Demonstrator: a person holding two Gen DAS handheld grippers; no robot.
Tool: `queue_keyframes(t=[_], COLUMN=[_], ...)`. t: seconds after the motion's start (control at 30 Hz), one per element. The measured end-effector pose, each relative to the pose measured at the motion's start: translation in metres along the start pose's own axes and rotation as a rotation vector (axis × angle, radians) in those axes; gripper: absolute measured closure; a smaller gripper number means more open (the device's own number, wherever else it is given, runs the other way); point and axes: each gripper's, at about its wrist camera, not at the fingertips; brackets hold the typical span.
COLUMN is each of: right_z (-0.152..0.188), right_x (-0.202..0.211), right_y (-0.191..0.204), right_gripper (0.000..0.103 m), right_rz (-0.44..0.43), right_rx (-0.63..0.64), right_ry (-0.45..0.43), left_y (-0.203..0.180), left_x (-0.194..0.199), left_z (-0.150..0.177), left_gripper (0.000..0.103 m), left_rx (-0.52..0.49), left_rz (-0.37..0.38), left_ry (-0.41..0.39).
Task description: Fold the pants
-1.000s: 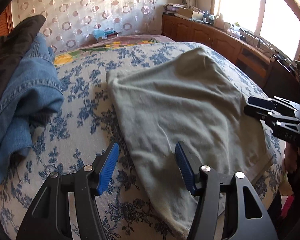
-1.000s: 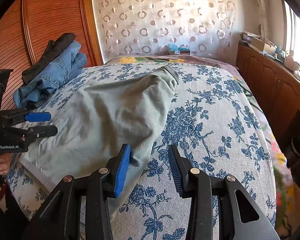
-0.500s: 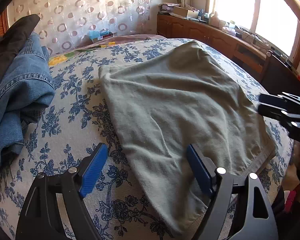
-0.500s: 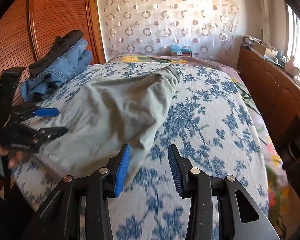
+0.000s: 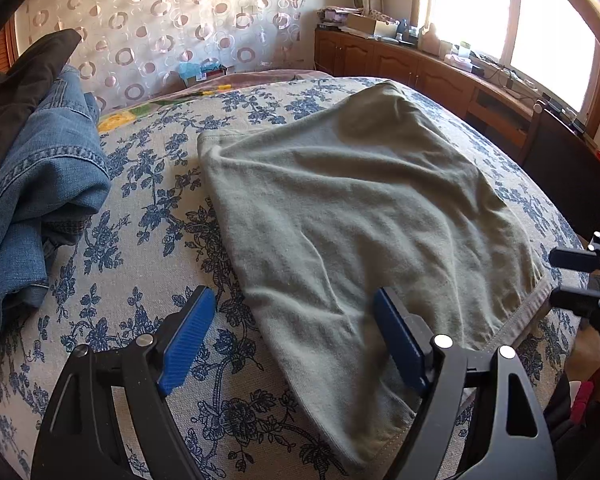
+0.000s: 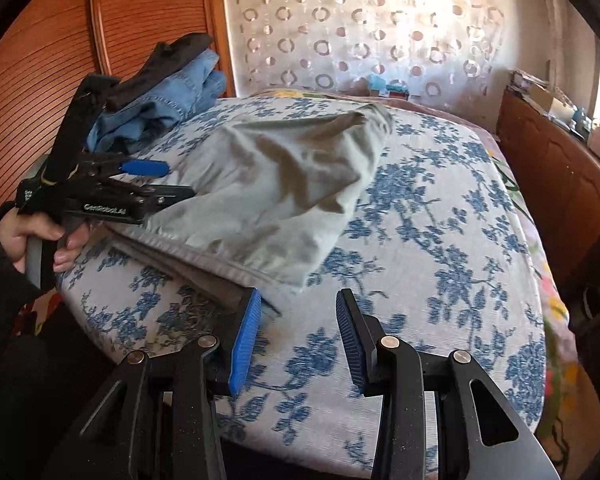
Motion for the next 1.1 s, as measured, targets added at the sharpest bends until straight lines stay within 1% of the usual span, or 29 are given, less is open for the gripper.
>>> queue_keyframes(t=[0.17, 0.27, 0.3, 0.37, 0.4, 0.43, 0.5, 0.7, 0.77, 0.83, 0.9, 1.03, 1.1], right_z=[0.0, -0.004, -0.004, -0.006, -0.007, -0.007, -0.007, -0.003, -0.004, -0.007, -0.01, -0.015, -0.014], right_x=[-0.004, -0.009, -0.008, -0.008, -0.006, -0.007, -0.004, 0.014, 0.012, 0.006, -0.001, -0.003, 0.002], right_y=[0.014, 0.013, 0.012, 0.012, 0.011, 0.012, 0.014, 0.008, 0.01, 0.013, 0.017, 0.019, 0.016], right_gripper=[0.062, 0.062, 0.067, 0.074, 0.085, 0.088, 0.091, 0.092, 0.092, 0.088, 0.087, 0.087, 0.088], right_rz=[0.006, 0.023, 0.026, 0.025, 0.024, 0.022, 0.019, -0.02, 0.001, 0.016, 0.037, 0.034, 0.019], right_rx=[0.046, 0.038, 0.028, 0.016, 0.012, 0.013, 0.019, -0.018, -0.005, 0.005, 0.008, -0.007, -0.023], right_ry=[0.02, 0.02, 0.016, 0.008, -0.001, -0.004, -0.007, -0.02, -0.013, -0.008, 0.001, -0.017, -0.032], left_y=[0.0, 0.0, 0.0, 0.0, 0.0, 0.0, 0.0, 0.0, 0.0, 0.0, 0.0, 0.0, 0.0], left_x=[0.0, 0.0, 0.0, 0.0, 0.0, 0.0, 0.0, 0.0, 0.0, 0.0, 0.0, 0.0, 0.0], left_z=[0.0, 0.0, 0.0, 0.0, 0.0, 0.0, 0.0, 0.0, 0.0, 0.0, 0.0, 0.0, 0.0], left_gripper=[0.021, 0.021, 0.021, 0.021, 0.021, 0.021, 0.021, 0.021, 0.021, 0.021, 0.021, 0.02, 0.02], left_rx=[0.001, 0.004, 0.004, 0.005, 0.005, 0.005, 0.005, 0.005, 0.005, 0.006, 0.006, 0.008, 0.008], left_rz=[0.001, 0.003, 0.003, 0.004, 0.003, 0.003, 0.004, 0.004, 0.004, 0.004, 0.004, 0.003, 0.003], left_ry=[-0.001, -0.002, -0.003, -0.004, -0.003, -0.003, -0.004, -0.003, -0.003, -0.004, -0.004, -0.005, -0.005])
Point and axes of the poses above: each gripper's, at about its wrist camera, not at the fingertips, and x roughly against the way its jaws point, y to its left, z to its underside, and after that the axes turned 8 degrees about z, right-handed
